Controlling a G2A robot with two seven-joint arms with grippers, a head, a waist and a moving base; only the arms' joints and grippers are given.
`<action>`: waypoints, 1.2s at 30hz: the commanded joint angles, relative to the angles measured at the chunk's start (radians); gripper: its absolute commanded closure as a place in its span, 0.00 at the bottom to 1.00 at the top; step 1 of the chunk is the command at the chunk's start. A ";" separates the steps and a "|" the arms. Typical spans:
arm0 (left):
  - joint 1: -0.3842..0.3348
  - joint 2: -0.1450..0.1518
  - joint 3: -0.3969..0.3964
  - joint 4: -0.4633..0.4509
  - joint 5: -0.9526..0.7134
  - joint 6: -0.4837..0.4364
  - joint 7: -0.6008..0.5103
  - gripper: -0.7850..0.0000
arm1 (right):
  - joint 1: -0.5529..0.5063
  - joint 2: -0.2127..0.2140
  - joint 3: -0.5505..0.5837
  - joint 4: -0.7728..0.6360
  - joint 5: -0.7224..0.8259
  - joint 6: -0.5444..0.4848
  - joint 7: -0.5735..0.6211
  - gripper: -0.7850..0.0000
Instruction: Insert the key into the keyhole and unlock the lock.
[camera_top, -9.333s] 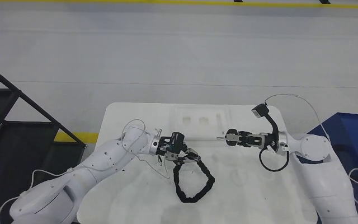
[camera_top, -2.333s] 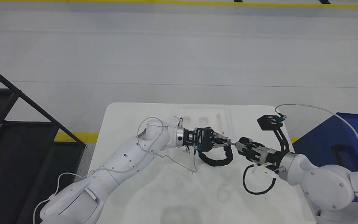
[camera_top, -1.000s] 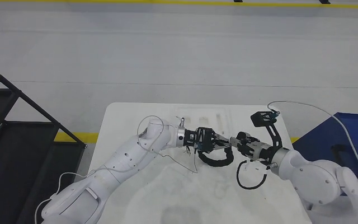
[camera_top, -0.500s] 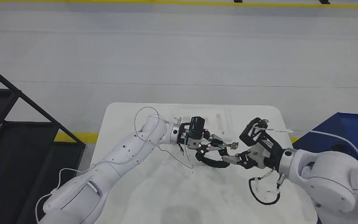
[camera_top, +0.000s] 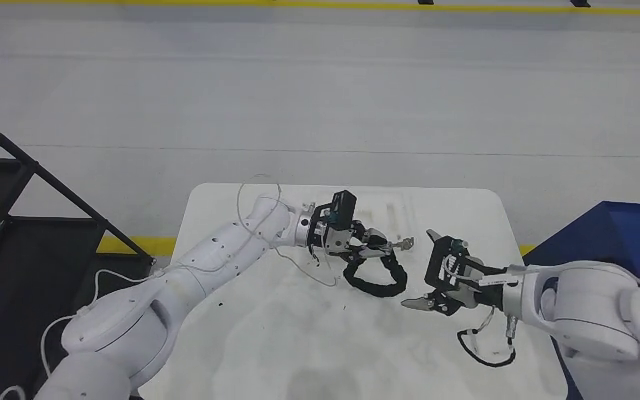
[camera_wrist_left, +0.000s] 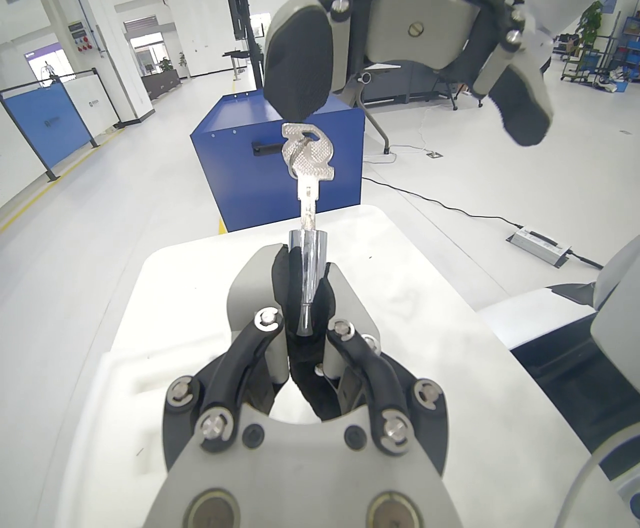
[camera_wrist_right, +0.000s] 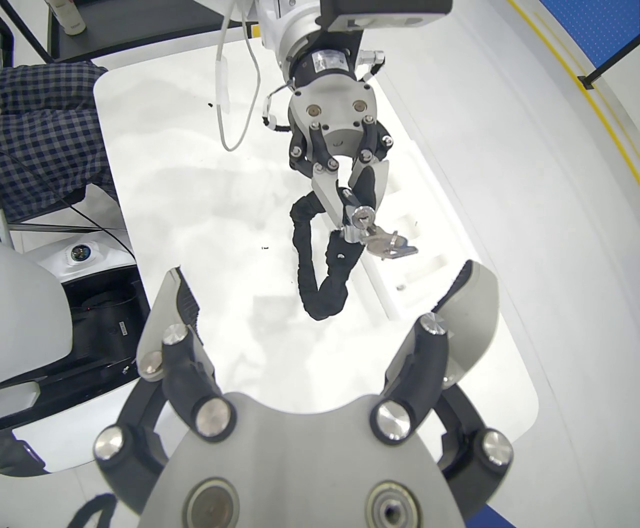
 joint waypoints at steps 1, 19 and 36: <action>-0.017 0.009 0.035 -0.005 -0.027 0.000 0.008 1.00 | 0.001 0.000 0.000 0.003 0.000 0.000 -0.001 0.00; -0.068 0.014 0.143 -0.017 -0.197 0.000 -0.064 1.00 | 0.023 0.008 -0.020 -0.002 -0.169 -0.104 -0.063 0.00; -0.059 -0.035 0.113 0.040 -0.184 0.000 -0.073 1.00 | 0.082 0.008 -0.168 0.023 -0.313 -0.131 -0.092 0.00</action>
